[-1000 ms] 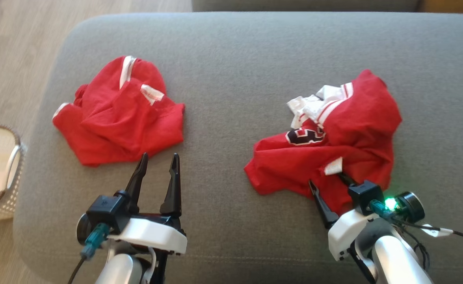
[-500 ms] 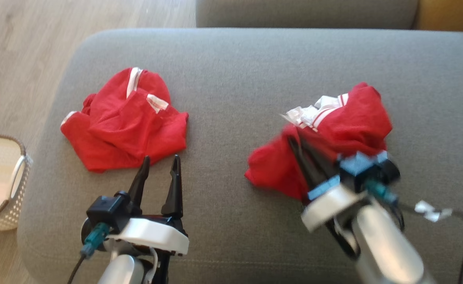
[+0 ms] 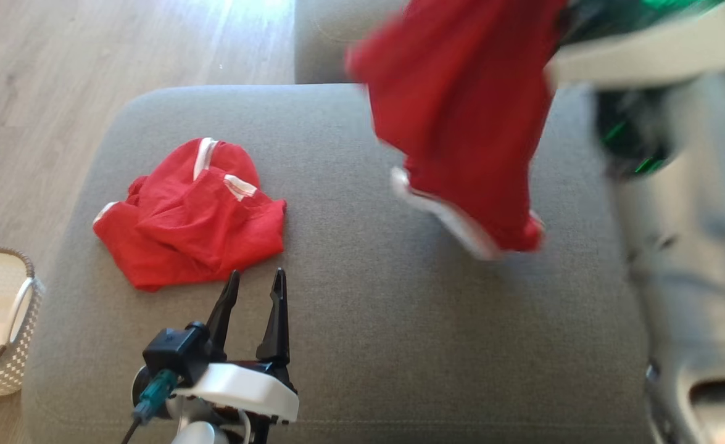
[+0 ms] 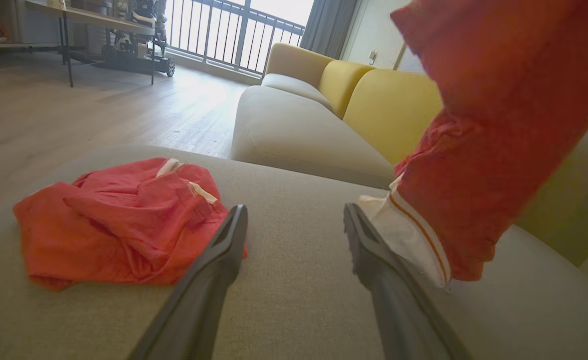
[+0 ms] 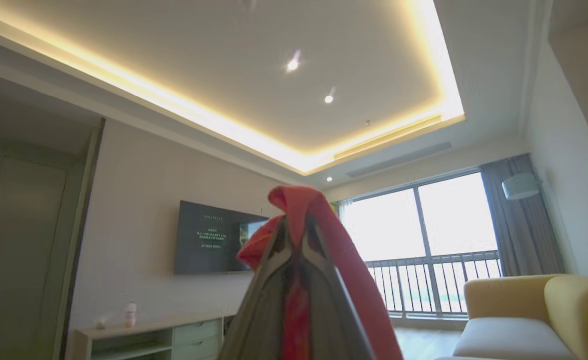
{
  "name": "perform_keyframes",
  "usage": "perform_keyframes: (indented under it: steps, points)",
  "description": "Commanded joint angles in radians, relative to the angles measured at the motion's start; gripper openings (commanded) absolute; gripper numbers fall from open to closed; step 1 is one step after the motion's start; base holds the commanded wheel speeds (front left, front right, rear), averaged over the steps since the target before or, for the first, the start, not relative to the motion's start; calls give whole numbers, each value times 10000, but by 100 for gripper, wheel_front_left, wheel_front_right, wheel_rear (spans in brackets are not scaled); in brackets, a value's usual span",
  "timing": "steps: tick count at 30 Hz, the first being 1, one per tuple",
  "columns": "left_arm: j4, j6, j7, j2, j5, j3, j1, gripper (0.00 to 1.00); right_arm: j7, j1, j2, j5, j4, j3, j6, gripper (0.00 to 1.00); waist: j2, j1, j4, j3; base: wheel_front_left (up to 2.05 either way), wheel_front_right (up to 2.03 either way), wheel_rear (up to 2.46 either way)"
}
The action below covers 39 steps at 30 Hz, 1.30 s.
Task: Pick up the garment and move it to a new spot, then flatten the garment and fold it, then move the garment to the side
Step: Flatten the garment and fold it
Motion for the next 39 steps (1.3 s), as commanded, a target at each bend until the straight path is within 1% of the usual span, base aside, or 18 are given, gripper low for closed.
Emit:
perform_keyframes:
  steps: [1,3,5,6,9,11,12,13,15,16,17,20,24,26,27,30,36,39]
  points:
    - [-364,12,-122,-22,-74,371,-245,100,-88,-703,80,-515,-121,-734,-4,0,0,0,-106,81,0,0,0]
    - [-397,24,-122,-22,-128,372,-250,100,-76,-676,65,-1140,501,-1584,-4,0,0,0,-147,154,0,0,0]
    - [-453,37,-122,-22,-206,319,-311,100,158,-379,-184,-2112,1314,-2607,-4,0,0,0,-143,261,0,0,0]
    - [-453,37,-122,-22,-206,319,-311,100,158,-379,-184,-2112,1314,-2607,-4,0,0,0,-143,261,0,0,0]
    - [-503,60,-122,-22,-260,191,-407,100,847,483,-686,-3399,2522,-4351,-4,0,0,0,-88,391,0,0,0]
    - [-528,79,-122,-22,-286,189,-433,100,1573,1209,-917,-4466,3217,-5398,-4,0,0,0,-108,503,0,0,0]
    - [-531,88,-122,-22,-287,219,-443,100,1782,1537,-969,-5049,3382,-6068,-4,45,0,0,-143,568,0,0,0]
    - [-525,90,-122,-22,-276,256,-459,100,2047,1823,-912,-5640,3518,-7061,-4,100,0,0,-187,621,0,0,0]
    - [-495,70,-122,-22,-236,319,-495,100,2282,2158,-522,-6754,3386,-8625,-4,100,0,0,-266,692,0,0,0]
    - [-482,61,-122,-22,-209,366,-511,100,2249,2188,-308,-7111,3229,-9068,-4,100,0,0,-328,733,0,0,0]
    - [-474,54,-122,-22,-182,428,-532,100,2164,2188,-145,-7392,3089,-9233,-4,100,0,0,-411,770,0,0,0]
    - [-413,2,-122,-22,-102,577,-597,100,1850,2133,59,-7489,2864,-8923,-4,100,0,0,-665,785,0,0,0]
    - [-376,-36,-122,-22,-95,609,-706,100,1143,2252,74,-6033,2893,-7148,-4,100,0,0,-871,700,0,0,0]
    - [-394,-17,-122,-22,-112,634,-717,100,768,2545,76,-5387,2480,-6292,-4,100,0,0,-978,627,0,0,0]
    - [-400,-6,-122,-22,-115,647,-707,100,591,2760,76,-5191,2166,-6052,-4,100,0,0,-1032,584,0,0,0]
    - [-410,10,-122,-22,-136,613,-645,100,287,3716,77,-4701,1249,-5281,-4,100,0,0,-1112,453,0,0,0]
    - [-442,29,-122,-22,-128,484,-497,100,20,6220,78,-3686,-480,-3789,-4,100,0,0,-1245,385,0,0,0]
    - [-547,57,-122,-22,-129,503,-484,100,-49,7256,78,-3218,-1021,-3386,-4,100,0,0,-1314,411,0,0,0]
